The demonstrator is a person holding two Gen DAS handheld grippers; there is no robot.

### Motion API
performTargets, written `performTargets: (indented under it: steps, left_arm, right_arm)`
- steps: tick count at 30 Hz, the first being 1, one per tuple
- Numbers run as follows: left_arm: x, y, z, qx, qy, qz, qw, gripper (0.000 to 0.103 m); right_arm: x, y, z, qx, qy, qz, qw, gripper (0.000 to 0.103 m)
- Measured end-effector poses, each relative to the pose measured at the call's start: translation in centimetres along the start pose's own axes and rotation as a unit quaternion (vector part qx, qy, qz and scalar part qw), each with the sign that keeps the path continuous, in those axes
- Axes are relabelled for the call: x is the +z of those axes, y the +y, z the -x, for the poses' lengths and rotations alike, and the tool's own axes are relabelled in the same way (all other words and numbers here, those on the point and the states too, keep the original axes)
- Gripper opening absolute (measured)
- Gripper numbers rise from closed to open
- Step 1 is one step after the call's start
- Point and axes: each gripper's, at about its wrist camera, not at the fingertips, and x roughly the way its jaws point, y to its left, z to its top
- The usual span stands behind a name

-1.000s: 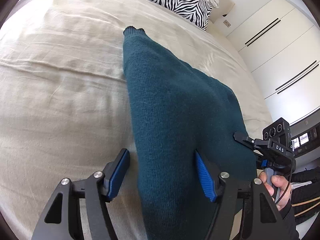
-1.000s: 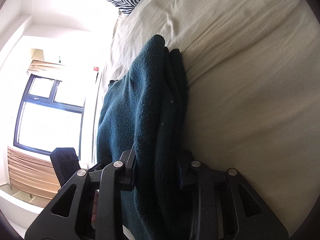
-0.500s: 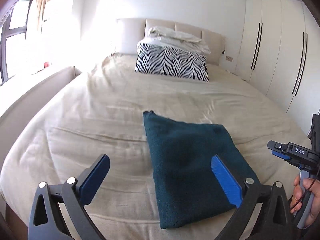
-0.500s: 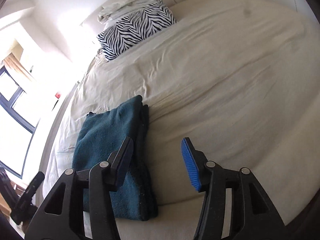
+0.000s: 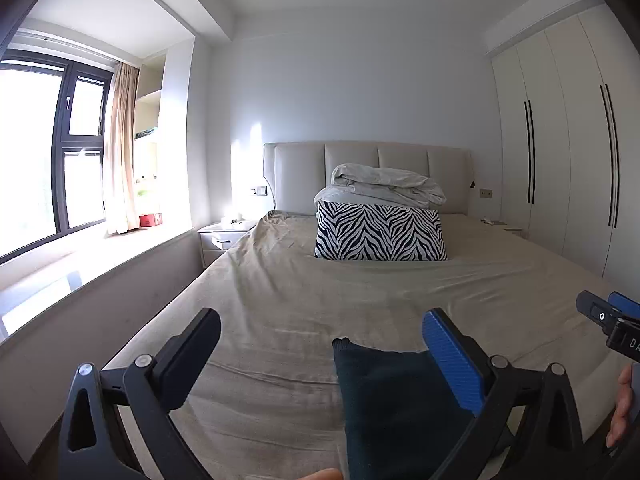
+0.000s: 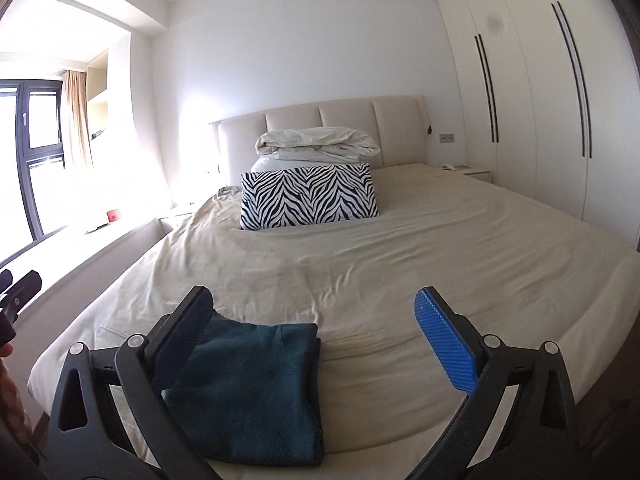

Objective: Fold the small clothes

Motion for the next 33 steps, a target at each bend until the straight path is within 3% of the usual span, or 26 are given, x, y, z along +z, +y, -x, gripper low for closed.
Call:
performTargets:
  steps: [4,8,13,15,19,33]
  left_arm:
    - [-1.1,-0.9,-1.3,0.032,0.033,-0.039,0.9982,0.103]
    - [-3.9,-1.2,-4.4,0.02,0.127,-0.024,0.9915,0.103]
    - [-8.5,-1.3,-7.8,-0.008,0.245,0.001,0.9696,0.103]
    - [-10.0,-0.9,-8.5,-0.009,0.273,0.023,0.9617,0.103]
    - [-11.7,-0.2,-9.1,0.004,0.295,0.027,0.9552,0.103]
    - [-13.5,-0.2,-9.7,-0.002,0.312,0.025,0.9496,0.103]
  right_arm:
    - [0.7,1.1,1.9,0.007,0.0,0.003,1.0,0.103]
    - [-0.3,2.2,1.0,-0.009,0.038,0.023,0.999,0.103]
    - [-3.3,2.0,-2.1,-0.019,0.123,0.011,0.992,0.103]
    - [-4.4,2.0,-3.1,-0.022,0.145,0.008,0.989,0.103]
    - [-6.4,2.3,-4.9,-0.04,0.172,0.022,0.984,0.103]
    - [-11.9,3.2,-8.5,-0.049,0.251,0.038,0.966,0.103]
